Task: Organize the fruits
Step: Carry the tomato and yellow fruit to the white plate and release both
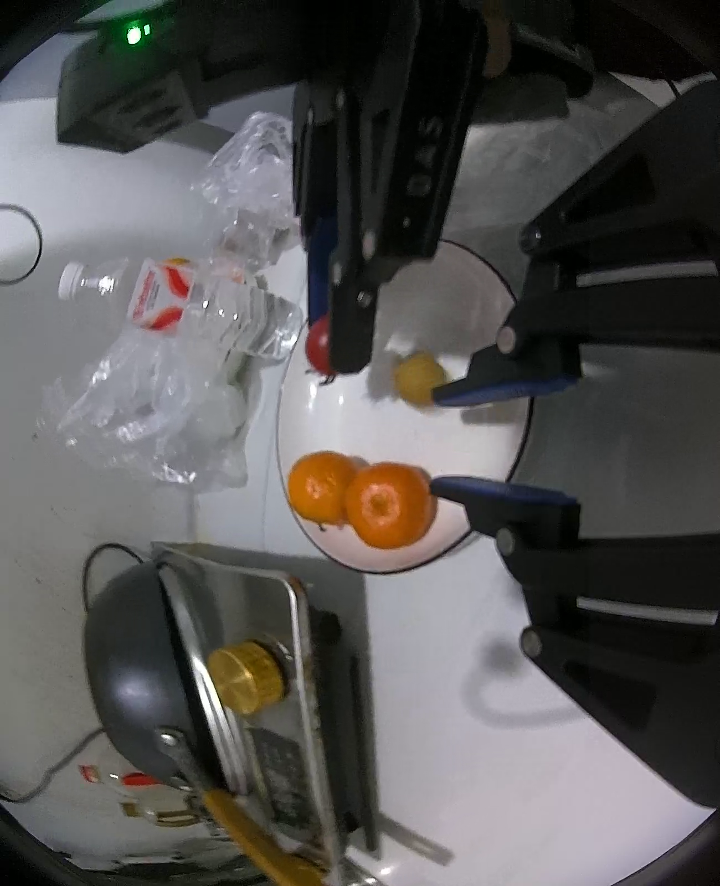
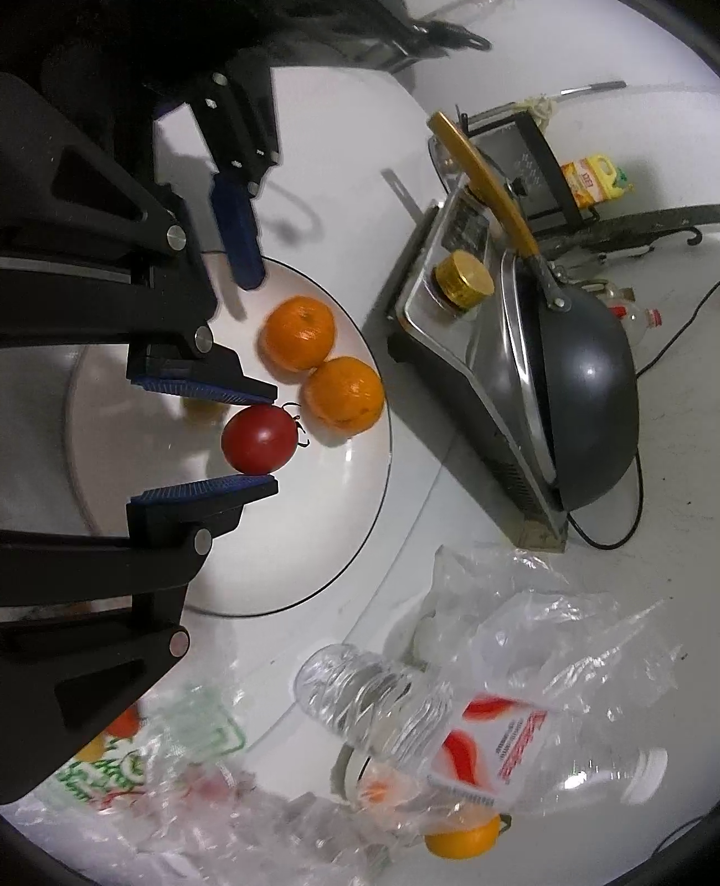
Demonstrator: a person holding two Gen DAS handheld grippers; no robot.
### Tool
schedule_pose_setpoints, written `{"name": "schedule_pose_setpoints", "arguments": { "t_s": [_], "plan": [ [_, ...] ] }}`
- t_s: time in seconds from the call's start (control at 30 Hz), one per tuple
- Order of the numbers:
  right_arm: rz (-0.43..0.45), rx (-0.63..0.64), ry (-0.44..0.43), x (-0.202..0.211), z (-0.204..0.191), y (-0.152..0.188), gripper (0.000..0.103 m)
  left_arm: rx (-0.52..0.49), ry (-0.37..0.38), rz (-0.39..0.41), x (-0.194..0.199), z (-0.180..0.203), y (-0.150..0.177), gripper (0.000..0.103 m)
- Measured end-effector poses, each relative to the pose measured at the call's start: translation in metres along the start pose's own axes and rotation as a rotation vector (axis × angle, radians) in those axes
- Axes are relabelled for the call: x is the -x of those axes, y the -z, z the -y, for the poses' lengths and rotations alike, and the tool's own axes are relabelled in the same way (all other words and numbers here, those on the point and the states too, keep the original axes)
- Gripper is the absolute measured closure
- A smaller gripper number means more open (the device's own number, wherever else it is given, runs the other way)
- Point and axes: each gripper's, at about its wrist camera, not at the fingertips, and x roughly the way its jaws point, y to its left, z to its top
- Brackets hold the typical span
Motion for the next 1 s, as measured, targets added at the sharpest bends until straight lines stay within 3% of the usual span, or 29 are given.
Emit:
{"name": "schedule_pose_setpoints", "arguments": {
  "t_s": [0.43,0.9,1.0],
  "plan": [
    [-0.019,-0.081,0.081,-0.036,0.011,-0.019,0.074,0.045,0.082,0.022,0.004,-0.009,0.004,0.075],
    [0.018,-0.065,0.099,0.015,0.006,0.006,0.074,0.029,0.018,0.055,0.008,-0.004,0.008,0.074],
    [0.026,-0.056,0.108,0.03,0.009,0.016,0.074,0.03,0.013,0.065,0.009,-0.005,0.008,0.069]
  ]
}}
